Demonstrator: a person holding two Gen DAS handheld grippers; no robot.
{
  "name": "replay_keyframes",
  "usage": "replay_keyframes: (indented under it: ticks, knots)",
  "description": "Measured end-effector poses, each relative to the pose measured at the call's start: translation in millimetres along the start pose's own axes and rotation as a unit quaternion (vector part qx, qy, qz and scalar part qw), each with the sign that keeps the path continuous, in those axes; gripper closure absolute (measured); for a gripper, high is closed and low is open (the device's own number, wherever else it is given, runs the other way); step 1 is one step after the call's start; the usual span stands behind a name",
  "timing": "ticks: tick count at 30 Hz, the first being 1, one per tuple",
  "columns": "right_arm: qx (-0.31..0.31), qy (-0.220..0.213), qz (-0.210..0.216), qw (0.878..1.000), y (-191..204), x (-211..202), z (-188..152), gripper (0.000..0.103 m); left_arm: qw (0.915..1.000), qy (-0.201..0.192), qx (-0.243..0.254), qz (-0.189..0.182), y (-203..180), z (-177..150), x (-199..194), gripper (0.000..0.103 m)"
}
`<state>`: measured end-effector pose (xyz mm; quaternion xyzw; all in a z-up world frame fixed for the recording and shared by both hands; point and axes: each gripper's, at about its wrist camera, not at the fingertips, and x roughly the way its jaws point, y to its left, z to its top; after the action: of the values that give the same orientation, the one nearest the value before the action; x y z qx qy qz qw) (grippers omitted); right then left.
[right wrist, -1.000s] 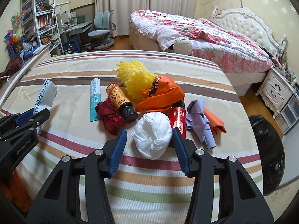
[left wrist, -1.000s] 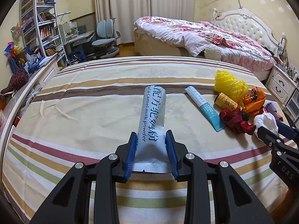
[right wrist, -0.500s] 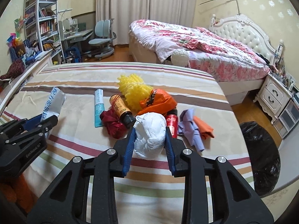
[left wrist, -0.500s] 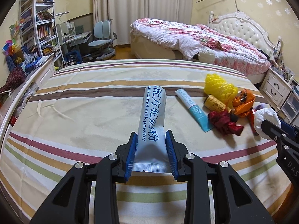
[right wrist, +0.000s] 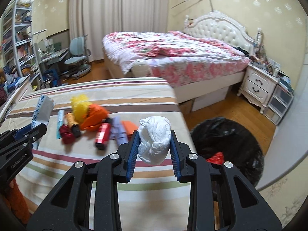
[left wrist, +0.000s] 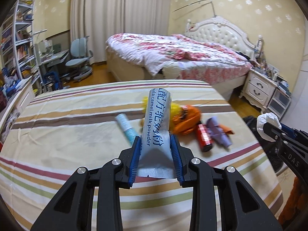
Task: Collect trash
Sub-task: 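Carry the white bag and milk-powder tube over the black trash bin, then open the right gripper over the bin while the left releases the tube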
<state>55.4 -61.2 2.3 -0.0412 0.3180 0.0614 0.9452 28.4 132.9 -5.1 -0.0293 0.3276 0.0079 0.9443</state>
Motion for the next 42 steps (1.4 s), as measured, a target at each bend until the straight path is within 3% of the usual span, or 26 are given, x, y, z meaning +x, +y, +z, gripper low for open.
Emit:
replay_keyframes:
  ticks: [10,19,42]
  knots:
    - [0.06,-0.005,-0.067,0.996,-95,7,-4,0.072,0.9953,-0.015,0.063,-0.071,-97,13,15,0.07]
    - [0.088,0.003,-0.09,0.992,-139,22,-12,0.072,0.9899,-0.004,0.103,-0.097,-161,15,45,0.07]
    - [0.126,0.029,-0.101,0.986,-190,58,-22,0.072,0.9851,0.013,0.141,-0.097,-227,16,85,0.07]
